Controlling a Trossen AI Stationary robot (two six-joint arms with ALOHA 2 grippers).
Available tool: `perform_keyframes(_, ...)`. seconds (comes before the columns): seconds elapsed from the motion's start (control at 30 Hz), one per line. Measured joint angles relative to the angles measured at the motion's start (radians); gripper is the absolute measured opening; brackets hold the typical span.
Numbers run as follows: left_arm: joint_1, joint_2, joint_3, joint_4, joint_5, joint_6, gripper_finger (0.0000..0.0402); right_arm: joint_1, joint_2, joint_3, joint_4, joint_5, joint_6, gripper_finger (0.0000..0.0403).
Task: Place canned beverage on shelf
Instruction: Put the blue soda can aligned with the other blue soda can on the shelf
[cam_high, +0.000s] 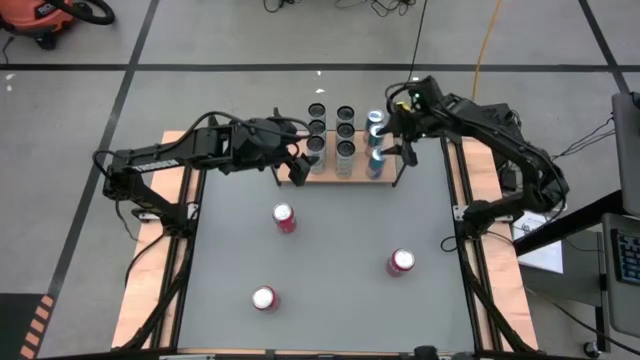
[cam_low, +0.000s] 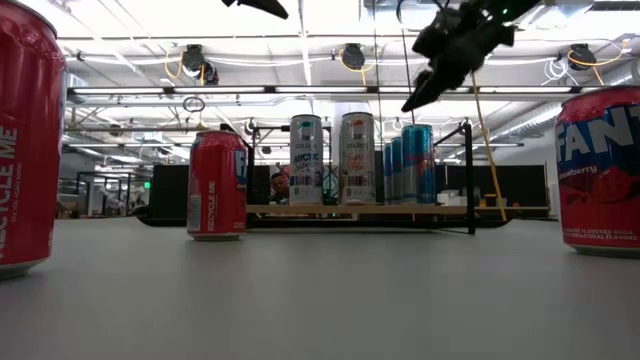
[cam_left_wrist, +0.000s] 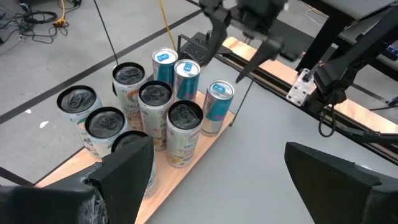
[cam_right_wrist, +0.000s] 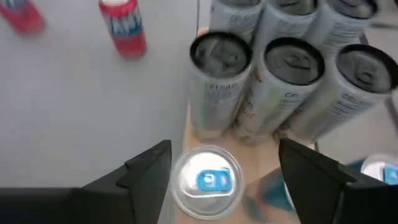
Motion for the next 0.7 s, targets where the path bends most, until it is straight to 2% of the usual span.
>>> perform_keyframes(0.13, -0.003, 0.000, 0.000, 0.001, 0.000, -0.001, 0.0363, 0.023, -0.045, 0.003, -0.039, -0.002, 0.192, 0.0257)
perform_keyframes(0.27, -0.005, 0.000, 0.000, 0.000, 0.000, -0.001, 0.0363, 0.084, -0.067, 0.003, -0.105, -0.001, 0.256, 0.0234)
perform_keyframes(0.47, -0.005, 0.000, 0.000, 0.000, 0.000, 0.005, 0.0363, 0.178, -0.050, 0.003, -0.134, 0.103, 0.370, 0.0162)
perform_keyframes(0.63, -0.005, 0.000, 0.000, 0.000, -0.010, 0.006, 0.0363, 0.215, -0.037, 0.002, -0.172, 0.117, 0.387, 0.0090)
perform_keyframes(0.7, -0.005, 0.000, 0.000, -0.001, -0.012, 0.006, 0.0363, 0.229, -0.031, 0.002, -0.195, 0.167, 0.386, 0.0063)
